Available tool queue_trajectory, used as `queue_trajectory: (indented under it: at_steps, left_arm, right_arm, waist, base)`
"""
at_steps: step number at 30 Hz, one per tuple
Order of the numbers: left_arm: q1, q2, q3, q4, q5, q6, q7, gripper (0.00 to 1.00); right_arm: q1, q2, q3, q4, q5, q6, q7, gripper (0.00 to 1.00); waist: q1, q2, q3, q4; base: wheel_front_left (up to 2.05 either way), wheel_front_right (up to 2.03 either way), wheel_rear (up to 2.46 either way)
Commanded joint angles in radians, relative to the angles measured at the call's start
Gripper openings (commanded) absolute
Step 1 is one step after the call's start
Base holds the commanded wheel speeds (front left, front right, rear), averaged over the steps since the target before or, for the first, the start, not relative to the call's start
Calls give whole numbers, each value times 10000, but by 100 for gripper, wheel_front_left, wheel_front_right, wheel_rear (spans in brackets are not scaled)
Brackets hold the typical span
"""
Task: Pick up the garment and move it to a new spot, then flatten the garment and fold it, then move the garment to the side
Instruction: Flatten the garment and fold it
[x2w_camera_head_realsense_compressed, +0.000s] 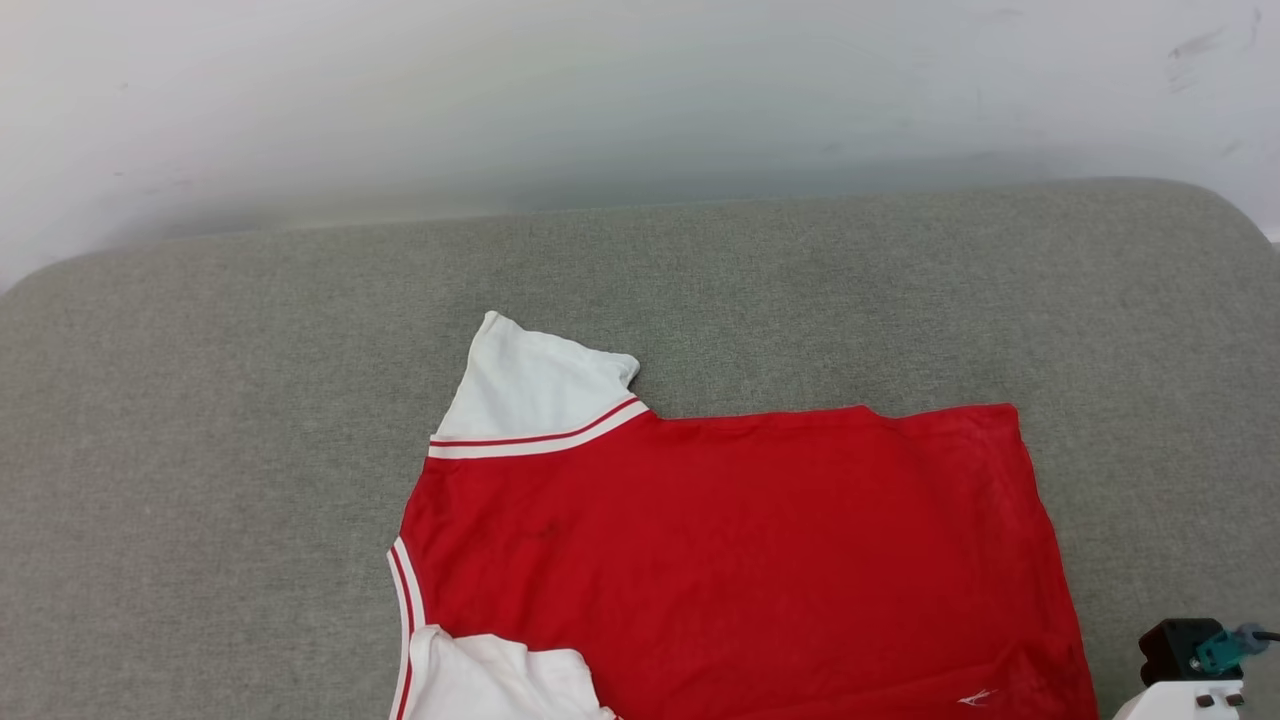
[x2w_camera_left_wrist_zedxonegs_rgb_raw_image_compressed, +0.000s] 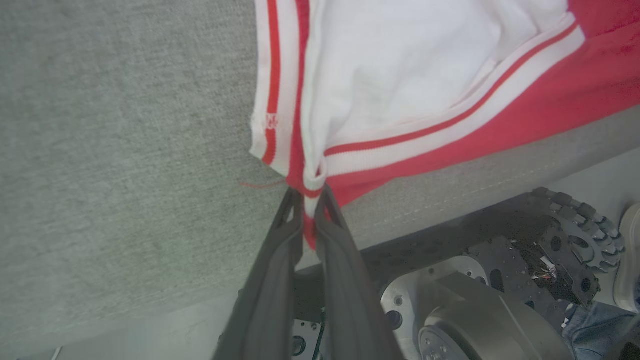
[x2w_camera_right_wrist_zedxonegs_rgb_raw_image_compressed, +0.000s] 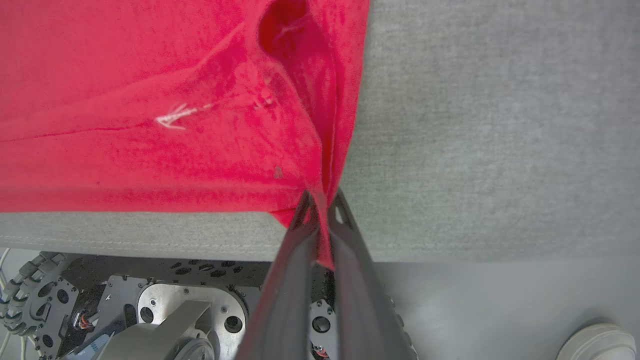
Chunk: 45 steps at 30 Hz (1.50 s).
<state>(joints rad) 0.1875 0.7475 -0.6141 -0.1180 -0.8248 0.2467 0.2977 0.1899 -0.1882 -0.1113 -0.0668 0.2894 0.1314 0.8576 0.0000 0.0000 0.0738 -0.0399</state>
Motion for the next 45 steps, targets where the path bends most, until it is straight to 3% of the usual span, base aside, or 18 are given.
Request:
queue_trajectory:
  at_steps: [1, 2, 3, 4, 5, 15, 22, 27, 37, 43, 45]
  left_arm:
    - [-125, -158, -29, 158, -65, -61, -73, 0]
    - [-175, -213, -58, 229, -76, -94, -91, 5]
    - [-231, -257, -86, 311, -60, -159, -110, 38]
    - [-295, -284, -108, 389, -8, -181, -139, 93]
    - [-333, -338, -85, 450, 12, -205, -217, 100]
    - [-1000, -835, 438, 403, 326, -329, -1718, 100]
    - [-1607, -1473, 1131, 177, 1043, -586, -4518, 100]
    - [-1872, -1805, 1521, 158, 1549, -487, -5414, 100]
    - [-2726, -2204, 2237, 69, 2543, -993, -5642, 100]
    - [-4398, -1608, 2202, 485, 2781, -1628, -4864, 100]
    - [-5155, -1325, 2058, 672, 2900, -2053, -4371, 100]
  right_arm:
    - [-75, 64, 25, 213, 37, -13, -82, 0]
    - [-136, 80, 54, 303, 30, -13, -122, 0]
    - [-204, 87, 79, 373, 4, -13, -218, 0]
    - [-289, 71, 109, 406, -37, -13, -354, 73]
    - [-338, 109, 49, 484, -43, -13, -460, 100]
    - [-864, 204, -316, 115, 260, -11, -1863, 100]
    - [-1340, -135, -8, -658, 892, -10, -4593, 100]
    - [-1460, -25, 111, -842, 1033, -10, -6032, 100]
    - [-1584, 343, 391, -1118, 780, -8, -8579, 100]
    - [-1911, 555, 672, -1101, 321, -10, -9028, 100]
    - [-2075, 592, 794, -1051, 191, -10, -9087, 100]
  waist:
    - [0, 0, 24, -14]
    - [0, 0, 43, -11]
    - [0, 0, 55, -7]
    - [0, 0, 63, -4]
    - [0, 0, 67, 1]
    - [0, 0, -160, 107]
    - [0, 0, -447, 82]
    - [0, 0, -481, 53]
    - [0, 0, 92, -350]
    - [0, 0, 1065, -918]
    - [0, 0, 1426, -1146]
  base:
    - [0, 0, 0]
    - [0, 0, 0]
    - [0, 0, 0]
    - [0, 0, 0]
    - [0, 0, 0]
    - [0, 0, 0]
    - [0, 0, 0]
    - [0, 0, 0]
    - [0, 0, 0]
    - [0, 0, 0]
    - [0, 0, 0]
